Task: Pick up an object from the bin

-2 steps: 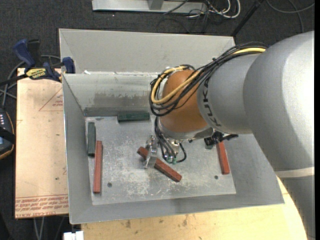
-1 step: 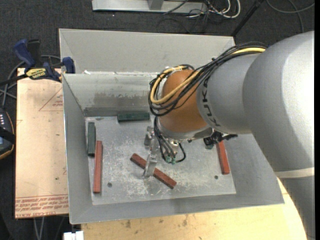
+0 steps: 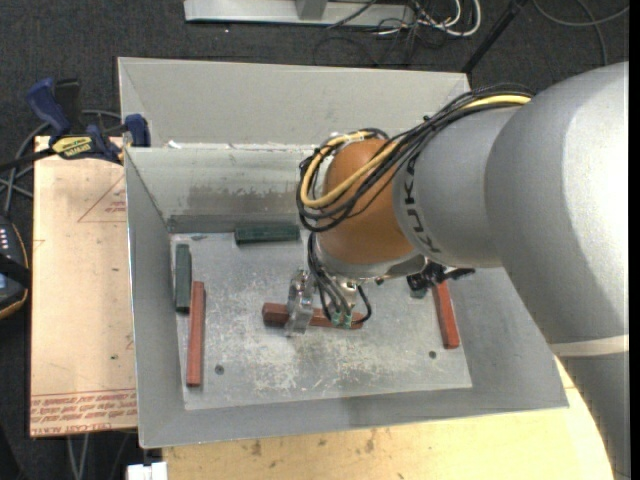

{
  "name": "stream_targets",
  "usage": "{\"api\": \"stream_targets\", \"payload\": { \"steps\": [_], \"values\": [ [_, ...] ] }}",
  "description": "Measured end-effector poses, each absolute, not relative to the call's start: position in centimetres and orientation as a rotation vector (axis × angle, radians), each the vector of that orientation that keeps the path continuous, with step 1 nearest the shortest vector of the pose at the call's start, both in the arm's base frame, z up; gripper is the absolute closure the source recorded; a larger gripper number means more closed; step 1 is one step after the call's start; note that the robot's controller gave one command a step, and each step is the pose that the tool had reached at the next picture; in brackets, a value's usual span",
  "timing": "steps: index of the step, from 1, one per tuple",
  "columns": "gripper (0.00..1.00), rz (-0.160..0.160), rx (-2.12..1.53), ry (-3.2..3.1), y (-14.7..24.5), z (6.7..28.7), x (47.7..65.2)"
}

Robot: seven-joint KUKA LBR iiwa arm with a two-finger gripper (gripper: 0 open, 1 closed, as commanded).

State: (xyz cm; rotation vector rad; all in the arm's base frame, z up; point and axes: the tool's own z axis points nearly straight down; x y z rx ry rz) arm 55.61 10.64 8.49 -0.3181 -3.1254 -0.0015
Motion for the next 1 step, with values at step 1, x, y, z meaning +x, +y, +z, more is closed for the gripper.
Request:
{"api": "stream_targets", "payload": {
  "steps": [1],
  "values": [
    [1.00,-0.005,-0.349,-3.132,9.93,22.39,55.02]
  ]
}}
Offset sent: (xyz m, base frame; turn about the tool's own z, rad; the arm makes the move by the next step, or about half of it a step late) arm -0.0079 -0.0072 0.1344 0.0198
